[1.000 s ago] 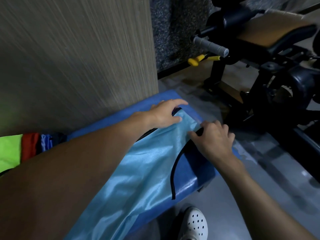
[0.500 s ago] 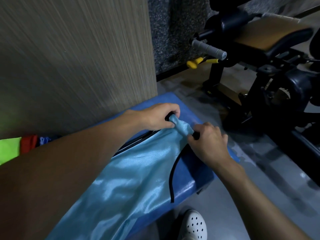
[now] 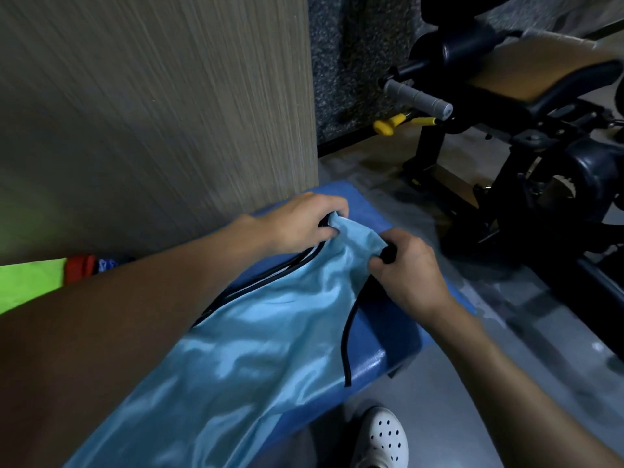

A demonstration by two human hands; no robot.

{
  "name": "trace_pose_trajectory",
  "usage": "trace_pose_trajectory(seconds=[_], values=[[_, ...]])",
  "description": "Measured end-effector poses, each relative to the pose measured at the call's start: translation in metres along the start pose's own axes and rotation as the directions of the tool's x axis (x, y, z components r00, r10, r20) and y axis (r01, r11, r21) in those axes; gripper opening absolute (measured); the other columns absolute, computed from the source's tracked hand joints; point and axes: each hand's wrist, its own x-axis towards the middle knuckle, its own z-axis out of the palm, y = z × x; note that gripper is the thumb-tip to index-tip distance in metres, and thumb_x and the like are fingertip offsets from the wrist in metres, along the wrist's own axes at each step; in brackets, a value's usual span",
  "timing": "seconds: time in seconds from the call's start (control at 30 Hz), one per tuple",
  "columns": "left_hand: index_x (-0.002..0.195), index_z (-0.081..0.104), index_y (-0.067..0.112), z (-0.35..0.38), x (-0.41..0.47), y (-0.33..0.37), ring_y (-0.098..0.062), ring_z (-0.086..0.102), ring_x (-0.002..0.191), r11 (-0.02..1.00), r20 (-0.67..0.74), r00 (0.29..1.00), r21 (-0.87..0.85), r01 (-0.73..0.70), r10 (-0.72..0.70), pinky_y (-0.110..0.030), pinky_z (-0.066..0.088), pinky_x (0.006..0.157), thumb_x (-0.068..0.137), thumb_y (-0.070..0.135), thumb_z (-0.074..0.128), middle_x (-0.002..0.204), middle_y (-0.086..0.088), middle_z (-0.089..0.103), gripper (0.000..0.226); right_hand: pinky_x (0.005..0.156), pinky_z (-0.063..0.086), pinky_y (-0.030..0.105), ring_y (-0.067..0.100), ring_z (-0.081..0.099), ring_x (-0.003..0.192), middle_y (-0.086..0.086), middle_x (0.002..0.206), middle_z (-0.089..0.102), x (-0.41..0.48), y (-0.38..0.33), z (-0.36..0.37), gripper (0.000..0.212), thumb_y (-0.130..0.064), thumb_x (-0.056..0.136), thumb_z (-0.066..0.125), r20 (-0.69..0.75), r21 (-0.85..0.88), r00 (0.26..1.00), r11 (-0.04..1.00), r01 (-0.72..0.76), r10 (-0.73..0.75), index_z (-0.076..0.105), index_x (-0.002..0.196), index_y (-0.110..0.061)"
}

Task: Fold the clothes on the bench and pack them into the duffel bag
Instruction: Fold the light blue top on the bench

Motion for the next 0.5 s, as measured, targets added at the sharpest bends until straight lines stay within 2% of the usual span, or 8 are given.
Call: trace_pose_trajectory(seconds=[0.07, 0.17, 0.23, 0.3, 0.4, 0.5], values=[[0.098, 0.068, 0.014, -0.012, -0.016, 0.001, -0.007, 0.055, 0.085, 0.998, -0.053, 0.997, -0.021, -0.055, 0.054, -0.026, 0.042, 0.082, 0.084, 0.004, 0.071, 0.091, 0.010, 0.063, 0.018, 0.059, 0.038, 0.021, 0.015, 0.053, 0.070, -0.001, 0.077, 0.057, -0.006, -0.008, -0.002, 0.006, -0.009, 0.078, 0.066, -0.001, 0.016, 0.996, 0.996, 0.087, -0.087, 0.061, 0.081, -0.012], [0.089, 0.072, 0.011, -0.026, -0.056, 0.000, -0.009, 0.052, 0.084, 0.991, -0.132, 0.982, 0.008, -0.135, 0.135, -0.024, 0.041, 0.081, 0.081, 0.003, 0.072, 0.089, 0.006, 0.059, 0.012, 0.067, 0.037, 0.013, 0.010, 0.050, 0.071, -0.002, 0.079, 0.057, -0.025, -0.028, 0.005, 0.014, -0.005, 0.076, 0.070, -0.024, 0.024, 0.952, 0.952, 0.305, -0.305, 0.060, 0.080, -0.015], [0.085, 0.071, 0.010, -0.029, -0.092, -0.002, -0.014, 0.053, 0.084, 0.991, -0.173, 0.976, 0.019, -0.130, 0.131, -0.024, 0.040, 0.081, 0.080, 0.004, 0.071, 0.090, 0.002, 0.059, 0.008, 0.072, 0.041, 0.022, 0.013, 0.054, 0.074, -0.003, 0.081, 0.057, -0.044, -0.043, 0.017, 0.017, -0.006, 0.072, 0.067, 0.048, 0.005, 0.897, 0.899, 0.439, -0.439, 0.060, 0.083, -0.018], [0.085, 0.070, 0.012, -0.029, -0.128, -0.004, -0.017, 0.054, 0.085, 0.994, -0.177, 0.979, 0.035, -0.100, 0.104, -0.027, 0.041, 0.081, 0.078, 0.006, 0.069, 0.091, 0.000, 0.060, 0.009, 0.072, 0.040, 0.031, 0.018, 0.057, 0.078, -0.002, 0.085, 0.058, -0.065, -0.057, 0.033, 0.023, -0.010, 0.066, 0.062, 0.145, -0.026, 0.844, 0.851, 0.525, -0.516, 0.060, 0.087, -0.019], [0.085, 0.068, 0.015, -0.022, -0.182, -0.016, -0.020, 0.055, 0.086, 0.998, -0.113, 0.993, 0.059, -0.030, 0.036, -0.039, 0.043, 0.080, 0.077, 0.013, 0.058, 0.091, 0.000, 0.060, 0.014, 0.075, 0.040, 0.032, 0.016, 0.056, 0.085, -0.001, 0.090, 0.060, -0.099, -0.073, 0.059, 0.029, -0.010, 0.064, 0.062, 0.291, -0.019, 0.748, 0.778, 0.627, -0.596, 0.064, 0.093, -0.017], [0.100, 0.067, 0.023, -0.015, -0.229, -0.028, -0.017, 0.050, 0.101, 0.984, -0.025, 0.994, 0.139, 0.112, -0.110, -0.045, 0.043, 0.087, 0.074, 0.012, 0.057, 0.105, 0.004, 0.056, 0.029, 0.081, 0.045, 0.033, 0.016, 0.057, 0.092, -0.001, 0.098, 0.061, -0.123, -0.085, 0.073, 0.029, -0.014, 0.072, 0.065, 0.421, 0.054, 0.653, 0.736, 0.675, -0.630, 0.064, 0.100, -0.018]])
